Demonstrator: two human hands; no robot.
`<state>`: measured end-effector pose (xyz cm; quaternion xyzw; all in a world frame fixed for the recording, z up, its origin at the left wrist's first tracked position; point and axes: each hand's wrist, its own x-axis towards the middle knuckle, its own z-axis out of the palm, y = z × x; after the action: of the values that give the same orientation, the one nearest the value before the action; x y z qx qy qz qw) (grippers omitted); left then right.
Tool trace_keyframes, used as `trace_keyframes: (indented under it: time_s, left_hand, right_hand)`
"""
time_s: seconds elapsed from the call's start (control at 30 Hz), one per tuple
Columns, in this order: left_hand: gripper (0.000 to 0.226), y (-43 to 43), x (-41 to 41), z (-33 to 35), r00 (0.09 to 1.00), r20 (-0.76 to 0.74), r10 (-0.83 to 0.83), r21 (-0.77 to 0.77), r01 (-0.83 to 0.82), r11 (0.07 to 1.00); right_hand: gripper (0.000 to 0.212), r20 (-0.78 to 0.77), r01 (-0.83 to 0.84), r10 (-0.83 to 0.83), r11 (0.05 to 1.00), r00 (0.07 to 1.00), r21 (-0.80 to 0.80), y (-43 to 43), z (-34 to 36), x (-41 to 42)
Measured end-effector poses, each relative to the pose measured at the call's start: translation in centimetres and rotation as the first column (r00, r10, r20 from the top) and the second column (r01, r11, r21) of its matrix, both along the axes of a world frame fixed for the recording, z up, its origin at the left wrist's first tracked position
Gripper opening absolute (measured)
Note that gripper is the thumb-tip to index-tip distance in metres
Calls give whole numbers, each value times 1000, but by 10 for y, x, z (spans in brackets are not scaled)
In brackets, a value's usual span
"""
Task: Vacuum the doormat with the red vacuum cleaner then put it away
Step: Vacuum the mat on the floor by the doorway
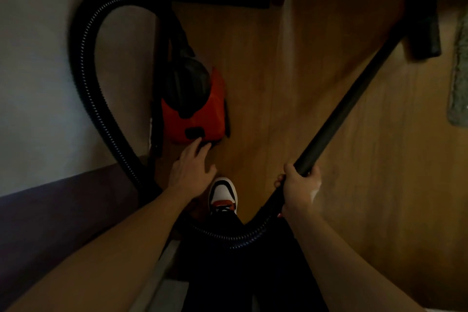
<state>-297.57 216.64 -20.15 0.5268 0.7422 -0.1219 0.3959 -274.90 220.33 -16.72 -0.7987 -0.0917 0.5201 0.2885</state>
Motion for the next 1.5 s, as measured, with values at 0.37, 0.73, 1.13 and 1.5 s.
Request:
trace_keyframes:
  time_s: [0.37,0.73,1.13,1.5]
  left_hand:
    - [84,-27,-17,-43,961,-126,-245,-4,246,969]
    - [98,-23,-13,-51,922,-223,-316,38,331,943]
    - [99,-23,-22,-60,893,-233,-385,116,418,901]
    - [97,-24,-31,-63,907,-161,-390,126,411,903]
  right_hand:
    - [35,77,-99,95,994,993,54,-21,-37,-21]
    - [28,98,-115,108,991,989,63,-32,-49,-17]
    - [30,82,-125,119,990,989,69,-32,-54,-22]
    - [25,80,-150,146,988,986,46,-46,-50,-31]
